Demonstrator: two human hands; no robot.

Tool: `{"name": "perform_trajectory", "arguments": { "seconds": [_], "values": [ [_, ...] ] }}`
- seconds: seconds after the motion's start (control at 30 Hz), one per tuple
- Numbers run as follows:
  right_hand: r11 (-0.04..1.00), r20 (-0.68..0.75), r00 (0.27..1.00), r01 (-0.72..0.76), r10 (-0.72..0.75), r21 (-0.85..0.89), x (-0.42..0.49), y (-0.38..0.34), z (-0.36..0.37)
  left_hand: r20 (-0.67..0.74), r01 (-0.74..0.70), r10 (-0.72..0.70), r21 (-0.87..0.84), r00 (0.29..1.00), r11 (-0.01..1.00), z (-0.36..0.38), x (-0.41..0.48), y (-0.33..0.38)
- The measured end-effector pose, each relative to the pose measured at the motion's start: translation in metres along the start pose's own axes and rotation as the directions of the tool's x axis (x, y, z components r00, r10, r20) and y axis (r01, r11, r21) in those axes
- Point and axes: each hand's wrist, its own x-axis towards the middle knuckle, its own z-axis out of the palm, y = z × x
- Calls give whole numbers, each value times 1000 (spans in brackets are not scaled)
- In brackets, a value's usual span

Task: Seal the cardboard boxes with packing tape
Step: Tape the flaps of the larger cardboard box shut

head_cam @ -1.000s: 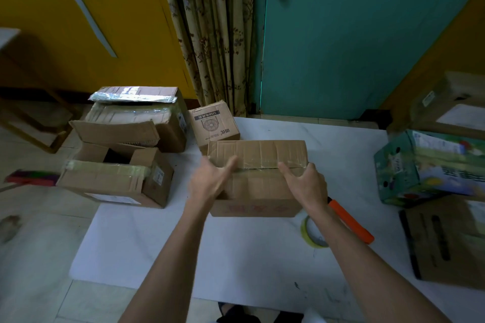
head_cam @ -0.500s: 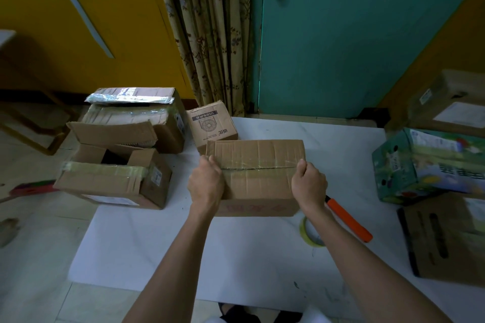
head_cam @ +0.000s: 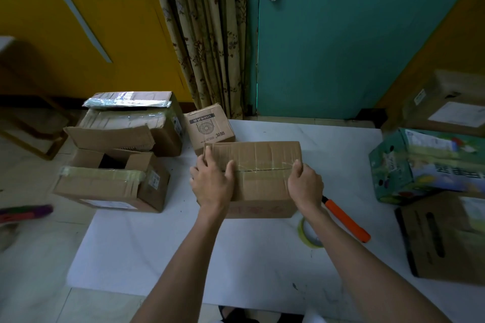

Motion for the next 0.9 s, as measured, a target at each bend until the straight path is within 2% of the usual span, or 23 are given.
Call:
{"name": "perform_trajectory", "arguments": {
  "seconds": [0.17, 0.2, 0.27, 0.33, 0.37, 0.43, 0.47, 0.57, 0.63, 0.7, 0.73, 0.8, 0.87, 0.9],
  "values": [
    [994, -79, 997, -17, 26, 107, -5, -2, -2, -86, -14, 0, -162, 996, 987, -5, 9, -13],
    [987, -83, 995, -34, 47, 154, -7, -3, -3, -84, 7, -24, -188, 996, 982, -7, 9, -16],
    [952, -47, 990, -117, 136, 283, -10, -6, -6, 8, 96, -96, -160, 995, 982, -8, 9, -22],
    [857, 76, 951, -303, 299, 416, -9, -8, -11, 119, 176, -164, -95, 979, 980, -8, 7, -26],
    [770, 178, 906, -420, 384, 480, -6, -9, -14, 141, 193, -180, -85, 973, 977, -7, 7, -27],
    [592, 396, 817, -576, 419, 563, -3, -5, -18, 139, 189, -177, -78, 974, 979, -6, 10, -29],
    [561, 455, 800, -599, 391, 572, -3, -2, -20, 139, 186, -173, -81, 975, 979, -6, 12, -30],
    [634, 476, 847, -506, 238, 584, -12, 2, -35, 173, 179, -155, -133, 973, 975, -7, 18, -36],
    [687, 398, 913, -345, 89, 639, -22, -4, -47, 211, 191, -144, -227, 967, 955, -9, 21, -42],
    [734, 324, 945, -193, -38, 651, -29, -15, -57, 278, 245, -149, -351, 949, 904, -8, 22, -48],
    [788, 285, 954, -104, -93, 607, -30, -20, -59, 322, 284, -154, -408, 934, 868, -6, 21, -51],
    [923, 243, 951, 91, -192, 373, -30, -32, -61, 412, 358, -158, -468, 897, 808, 3, 16, -54],
    [965, 259, 936, 195, -237, 176, -35, -45, -59, 455, 417, -190, -472, 870, 777, 12, 9, -57],
    [966, 269, 931, 217, -249, 142, -40, -52, -57, 465, 448, -222, -456, 857, 769, 13, 7, -58]
  ]
}}
